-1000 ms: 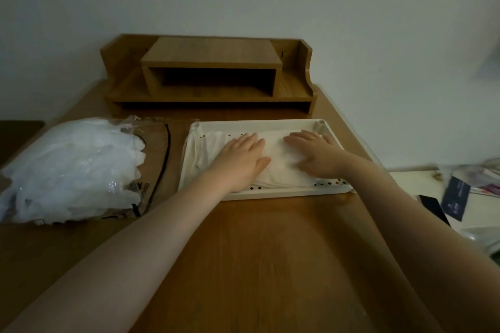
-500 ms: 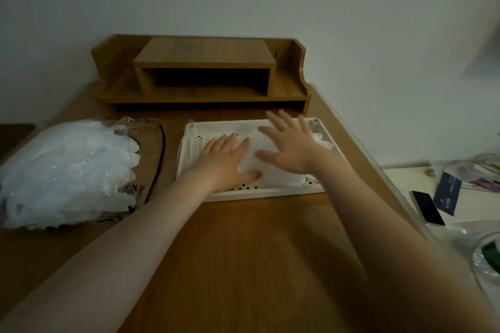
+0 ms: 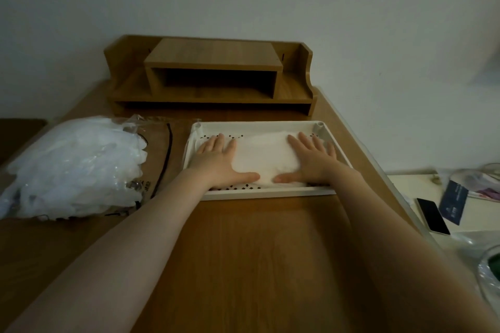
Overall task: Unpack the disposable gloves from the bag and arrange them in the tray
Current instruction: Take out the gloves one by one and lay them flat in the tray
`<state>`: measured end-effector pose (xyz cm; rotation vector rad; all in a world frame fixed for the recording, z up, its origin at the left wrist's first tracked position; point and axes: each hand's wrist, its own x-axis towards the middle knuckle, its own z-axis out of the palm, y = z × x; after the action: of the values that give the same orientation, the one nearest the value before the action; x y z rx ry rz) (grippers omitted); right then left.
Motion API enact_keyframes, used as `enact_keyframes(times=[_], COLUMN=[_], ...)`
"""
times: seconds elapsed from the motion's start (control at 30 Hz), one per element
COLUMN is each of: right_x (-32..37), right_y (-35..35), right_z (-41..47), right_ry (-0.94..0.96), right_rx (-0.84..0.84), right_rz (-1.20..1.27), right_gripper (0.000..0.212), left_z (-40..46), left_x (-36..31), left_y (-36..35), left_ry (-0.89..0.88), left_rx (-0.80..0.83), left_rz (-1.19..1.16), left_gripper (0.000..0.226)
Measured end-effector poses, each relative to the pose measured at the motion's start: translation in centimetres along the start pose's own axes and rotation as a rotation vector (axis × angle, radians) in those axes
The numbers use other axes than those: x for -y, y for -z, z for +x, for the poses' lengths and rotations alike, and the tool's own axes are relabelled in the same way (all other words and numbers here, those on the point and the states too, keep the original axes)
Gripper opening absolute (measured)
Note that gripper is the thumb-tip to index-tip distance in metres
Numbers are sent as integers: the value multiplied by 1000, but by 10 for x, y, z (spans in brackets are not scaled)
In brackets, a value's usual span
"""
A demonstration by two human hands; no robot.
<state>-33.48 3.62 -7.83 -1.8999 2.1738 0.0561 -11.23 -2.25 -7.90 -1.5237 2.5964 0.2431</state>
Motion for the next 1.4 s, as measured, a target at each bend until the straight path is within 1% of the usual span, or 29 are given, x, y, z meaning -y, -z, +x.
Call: enact_keyframes(times=[0.1,0.17,0.2,0.27,0.33,0.4,0.43,0.47,0.53,0.6,0.67,0.73,0.77,0.83,0.9,0.93,0.97,1.03,1.07,1.17,1.2,1.27,1.33,1.4], right_x=[3,11,18,43,76,116,134,151,186,217,239,251,255,258,261,264,267,272,273,275,273,266,256,243], right_y=[5,12,16,25,31,30,28,25,19,10,-1,-10,-12,-11,-9,-11,-14,-21,-23,-21,-18,-8,3,12], right_z=[-3,-6,-8,-14,-22,-26,-26,-26,-26,-23,-18,-10,-7,-1,3,5,9,15,18,18,15,6,-3,-8], right_ry=[-25,-16,10,112,256,400,472,536,616,612,560,476,442,435,433,419,404,368,345,305,298,250,210,176], right_rx=[8,-29,-75,-175,-269,-349,-392,-426,-411,-321,-198,-98,-47,76,173,180,161,108,99,136,139,107,20,-107], right_rz=[2,-104,-150,-116,0,45,83,137,233,209,203,328,387,514,639,654,647,606,598,572,587,702,830,882], right_gripper=[118,116,113,99,71,42,33,29,28,25,17,13,15,32,41,40,34,15,11,5,3,9,13,17], left_z=[-3,-12,-18,-35,-53,-68,-73,-76,-79,-78,-77,-77,-78,-81,-83,-83,-83,-81,-80,-78,-78,-77,-75,-74], left_x=[1,1,1,3,7,21,28,36,54,72,87,99,105,117,126,129,131,130,129,127,127,131,134,133], left_y=[6,16,23,36,47,54,56,58,56,50,45,45,46,47,45,44,44,44,44,43,42,40,38,37], left_ry=[5,-53,-103,-212,-260,-242,-231,-224,-216,-202,-207,-205,-193,-168,-149,-144,-139,-126,-121,-123,-124,-108,-92,-86], left_rx=[17,-31,-93,-263,-457,-667,-761,-834,-905,-881,-832,-776,-730,-604,-532,-532,-542,-558,-559,-550,-544,-539,-541,-537], left_rz=[-14,-50,-98,-248,-404,-524,-562,-597,-672,-736,-751,-788,-816,-845,-847,-858,-878,-924,-940,-996,-1004,-996,-1004,-1034], left_gripper=[107,94,84,59,42,34,32,30,27,27,28,28,28,30,32,33,34,34,34,34,34,32,30,29])
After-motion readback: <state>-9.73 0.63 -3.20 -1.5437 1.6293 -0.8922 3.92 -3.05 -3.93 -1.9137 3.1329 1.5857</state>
